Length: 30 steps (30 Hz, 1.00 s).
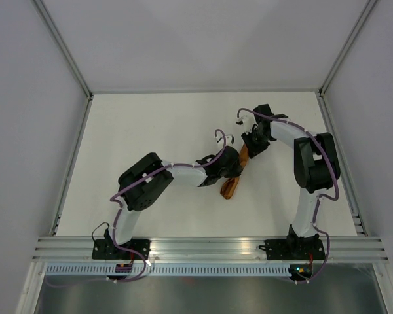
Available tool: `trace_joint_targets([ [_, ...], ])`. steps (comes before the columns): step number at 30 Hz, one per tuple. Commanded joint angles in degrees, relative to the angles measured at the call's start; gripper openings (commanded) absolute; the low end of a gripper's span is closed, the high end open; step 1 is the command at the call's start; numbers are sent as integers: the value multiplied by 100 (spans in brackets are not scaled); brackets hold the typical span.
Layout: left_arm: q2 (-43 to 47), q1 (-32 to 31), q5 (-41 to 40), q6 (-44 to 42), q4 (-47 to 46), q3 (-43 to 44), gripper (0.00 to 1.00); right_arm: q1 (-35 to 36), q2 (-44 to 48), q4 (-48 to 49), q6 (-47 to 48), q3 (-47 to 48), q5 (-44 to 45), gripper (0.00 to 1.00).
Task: Fold the napkin, place the utensils inside, and roll it up
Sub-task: Roll the napkin at the center of the board.
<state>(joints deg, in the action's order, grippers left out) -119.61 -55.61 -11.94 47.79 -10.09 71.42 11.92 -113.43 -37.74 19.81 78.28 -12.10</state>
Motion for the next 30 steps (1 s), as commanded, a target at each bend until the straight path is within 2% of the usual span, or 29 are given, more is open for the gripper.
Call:
trace_joint_targets([
  [1,-589,-20,245,309,1422,-190,2,38,-284,-14,-241,372,436,28],
  [6,-651,-2,359,450,1378,-128,3,91,-557,-76,-241,697,524,27],
  [18,-598,24,377,538,1299,-93,24,275,-944,-278,-241,1321,550,27],
  [30,-642,60,403,556,1325,30,34,521,-1155,-410,-320,1734,542,27],
])
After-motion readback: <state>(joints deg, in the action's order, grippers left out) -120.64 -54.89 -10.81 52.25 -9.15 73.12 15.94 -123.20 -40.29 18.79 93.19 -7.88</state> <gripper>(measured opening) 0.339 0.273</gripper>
